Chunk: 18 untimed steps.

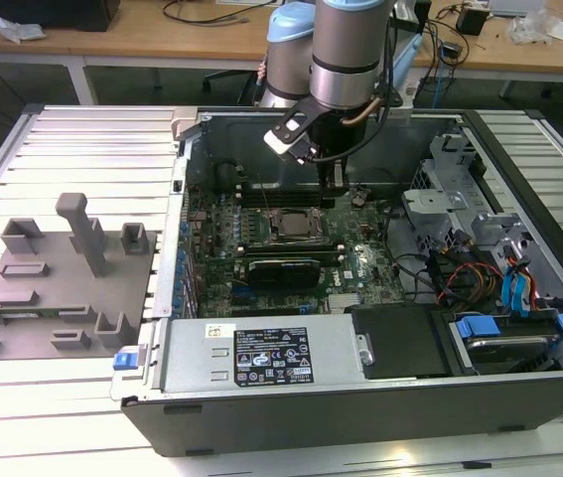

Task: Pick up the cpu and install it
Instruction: 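Close the cpu cover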

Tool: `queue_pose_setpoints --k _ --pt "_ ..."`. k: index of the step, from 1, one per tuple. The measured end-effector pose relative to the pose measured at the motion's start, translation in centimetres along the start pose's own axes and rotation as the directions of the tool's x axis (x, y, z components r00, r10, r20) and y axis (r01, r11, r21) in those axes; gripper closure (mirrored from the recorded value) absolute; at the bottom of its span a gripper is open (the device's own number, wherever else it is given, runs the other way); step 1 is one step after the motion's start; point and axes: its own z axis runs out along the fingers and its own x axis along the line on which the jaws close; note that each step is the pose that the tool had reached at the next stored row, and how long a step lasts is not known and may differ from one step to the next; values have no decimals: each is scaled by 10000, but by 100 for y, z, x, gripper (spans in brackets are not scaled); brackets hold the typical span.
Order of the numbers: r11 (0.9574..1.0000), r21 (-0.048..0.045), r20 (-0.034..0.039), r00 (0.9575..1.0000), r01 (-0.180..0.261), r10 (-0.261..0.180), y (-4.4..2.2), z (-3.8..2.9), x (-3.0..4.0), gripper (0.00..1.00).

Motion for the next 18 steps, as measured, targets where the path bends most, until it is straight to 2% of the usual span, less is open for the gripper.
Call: queue_pose_setpoints --k 3,10,13,18 --pt "10000 0 0 10000 0 0 -64 31 0 89" --pt "10000 13 -1 10000 -1 1 -99 85 1 89" --pt "10000 14 0 10000 0 0 -147 101 1 89" --pt "10000 14 6 10000 0 0 -183 110 0 89"
